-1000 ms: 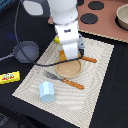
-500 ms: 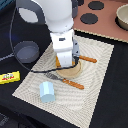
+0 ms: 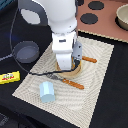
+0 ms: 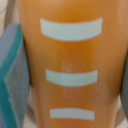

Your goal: Interact with the objects in diverse but meaningful ways.

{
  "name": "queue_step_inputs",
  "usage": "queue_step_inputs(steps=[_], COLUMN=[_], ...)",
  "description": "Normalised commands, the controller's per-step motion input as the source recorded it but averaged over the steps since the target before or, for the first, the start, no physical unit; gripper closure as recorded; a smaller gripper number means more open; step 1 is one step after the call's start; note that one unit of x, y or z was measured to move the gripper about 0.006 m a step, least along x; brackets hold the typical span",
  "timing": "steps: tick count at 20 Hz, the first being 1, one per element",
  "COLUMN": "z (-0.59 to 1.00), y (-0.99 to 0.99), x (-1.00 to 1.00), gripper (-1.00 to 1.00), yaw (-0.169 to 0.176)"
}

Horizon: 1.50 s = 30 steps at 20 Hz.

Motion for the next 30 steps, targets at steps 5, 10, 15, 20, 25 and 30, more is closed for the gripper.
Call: queue_step_inputs(steps=[5,10,15,20,25,30], z=[0.21,0.88,1.00,0.66,0.44,0.15], y=[-0.17,-0.04,0.00,0.00,-0.09,-0.41], x=[0.51,0.08,0.08,-0.21,-0.67,-0.92], gripper=[-1.00,-1.00,-1.00,-1.00,-1.00,-1.00], yaw=[-0.017,0.000,0.000,0.001,0.008,0.009])
